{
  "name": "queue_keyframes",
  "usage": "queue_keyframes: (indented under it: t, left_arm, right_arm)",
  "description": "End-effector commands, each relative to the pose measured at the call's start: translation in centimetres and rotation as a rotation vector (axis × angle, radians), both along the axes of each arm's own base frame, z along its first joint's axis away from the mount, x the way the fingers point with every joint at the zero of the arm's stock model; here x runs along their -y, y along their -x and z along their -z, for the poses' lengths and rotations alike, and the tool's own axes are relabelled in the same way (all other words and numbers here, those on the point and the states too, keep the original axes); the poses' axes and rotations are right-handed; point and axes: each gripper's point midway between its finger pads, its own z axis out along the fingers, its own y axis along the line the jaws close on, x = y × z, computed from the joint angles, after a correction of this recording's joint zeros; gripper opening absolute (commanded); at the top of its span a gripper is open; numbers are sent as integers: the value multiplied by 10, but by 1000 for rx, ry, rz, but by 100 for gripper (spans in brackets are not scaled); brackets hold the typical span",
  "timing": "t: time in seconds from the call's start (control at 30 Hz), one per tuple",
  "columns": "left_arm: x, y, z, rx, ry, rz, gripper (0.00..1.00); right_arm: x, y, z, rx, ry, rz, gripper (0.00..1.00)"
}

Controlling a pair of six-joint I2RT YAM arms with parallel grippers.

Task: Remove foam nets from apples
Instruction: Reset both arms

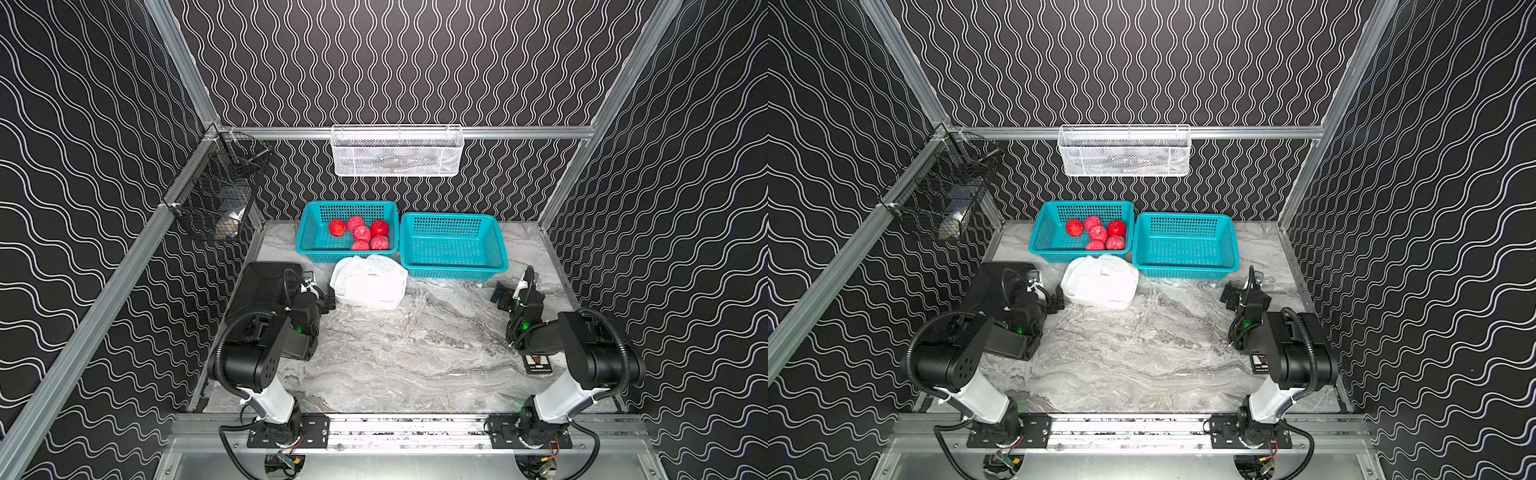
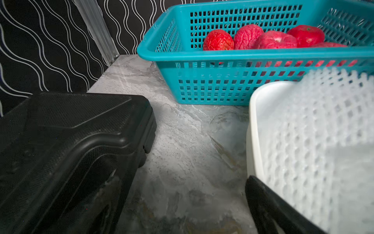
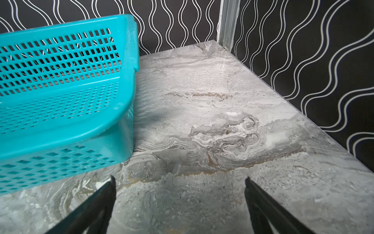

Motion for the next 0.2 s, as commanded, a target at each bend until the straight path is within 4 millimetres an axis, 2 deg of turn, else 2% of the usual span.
queue_keyframes:
  t: [0.0,0.17]
  left_arm:
    - [1,-2,1,-8,-5,9,100]
    - [1,1,-2,9,-4,9,100]
  right_arm:
    - [-1,-2,-4,17,-9,0,100]
    - [-1,-2,-3,15,-9,-1,100]
